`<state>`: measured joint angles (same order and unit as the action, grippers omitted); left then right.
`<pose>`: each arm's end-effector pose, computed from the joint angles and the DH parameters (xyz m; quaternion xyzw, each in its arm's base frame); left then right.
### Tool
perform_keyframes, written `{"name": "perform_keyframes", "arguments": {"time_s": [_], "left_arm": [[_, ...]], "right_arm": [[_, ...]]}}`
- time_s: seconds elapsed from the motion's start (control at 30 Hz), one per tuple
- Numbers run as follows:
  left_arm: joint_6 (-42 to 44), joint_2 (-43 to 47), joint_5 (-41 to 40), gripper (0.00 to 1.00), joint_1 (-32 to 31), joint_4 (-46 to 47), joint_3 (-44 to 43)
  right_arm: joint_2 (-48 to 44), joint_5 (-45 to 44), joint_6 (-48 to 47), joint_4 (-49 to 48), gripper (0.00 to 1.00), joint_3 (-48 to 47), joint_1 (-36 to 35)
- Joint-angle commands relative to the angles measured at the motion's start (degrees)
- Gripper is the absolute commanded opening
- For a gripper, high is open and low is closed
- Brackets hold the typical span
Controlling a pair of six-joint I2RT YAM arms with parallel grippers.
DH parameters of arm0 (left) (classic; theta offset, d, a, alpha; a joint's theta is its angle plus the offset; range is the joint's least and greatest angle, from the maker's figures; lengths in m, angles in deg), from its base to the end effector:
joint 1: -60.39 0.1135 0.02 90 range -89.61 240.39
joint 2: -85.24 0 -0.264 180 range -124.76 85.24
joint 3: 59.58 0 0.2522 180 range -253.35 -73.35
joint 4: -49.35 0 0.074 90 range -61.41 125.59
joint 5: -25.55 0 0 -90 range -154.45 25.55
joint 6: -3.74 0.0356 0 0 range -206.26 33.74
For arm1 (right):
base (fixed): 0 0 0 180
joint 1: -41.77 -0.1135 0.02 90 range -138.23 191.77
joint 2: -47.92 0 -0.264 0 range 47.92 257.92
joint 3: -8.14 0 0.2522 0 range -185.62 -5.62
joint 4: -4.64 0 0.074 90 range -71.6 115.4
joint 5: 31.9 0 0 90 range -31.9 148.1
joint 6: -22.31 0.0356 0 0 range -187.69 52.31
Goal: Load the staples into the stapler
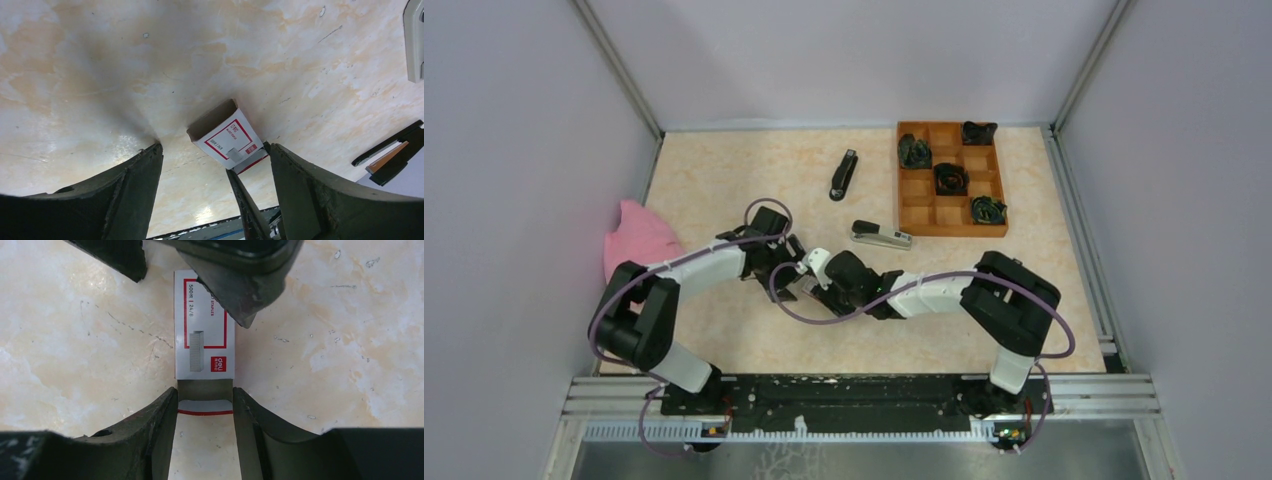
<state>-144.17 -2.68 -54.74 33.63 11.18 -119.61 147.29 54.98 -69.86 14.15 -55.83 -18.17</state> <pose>0.2452 -0.1303 0.1596 -0.2448 0.9437 -0.2004 0.0970 0.1751 0.2986 0.1505 -0.4673 0.7963 0.1631 0.3477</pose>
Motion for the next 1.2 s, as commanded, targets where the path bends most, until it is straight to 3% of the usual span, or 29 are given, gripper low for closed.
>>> {"name": "perform_keyframes", "arguments": {"time_s": [0.0,0.37,0.73,1.17], "left_arm": [[-1.7,-2.1,-0.8,0.85,-0.6,0.0,-1.1],[-5.1,-4.7,-2.8,0.81,-1.3,-3.2,-3.1],[-7.3,-6.1,-8.2,0.70,-2.3,-9.9,-6.7],[-8.0,-8.4,-9.9,0.68,-3.2,-13.5,-9.0]], "right_arm": [[-1.7,-4.4,4.3,-3.9,0.44,0.1,-1.6],[0.3,-10.3,8.1,-5.4,0.43,-2.3,-4.4],[1.8,-11.4,8.7,-8.3,0.43,-2.3,-5.9],[2.1,-12.2,8.8,-12.1,0.43,-1.4,-6.5]]}}
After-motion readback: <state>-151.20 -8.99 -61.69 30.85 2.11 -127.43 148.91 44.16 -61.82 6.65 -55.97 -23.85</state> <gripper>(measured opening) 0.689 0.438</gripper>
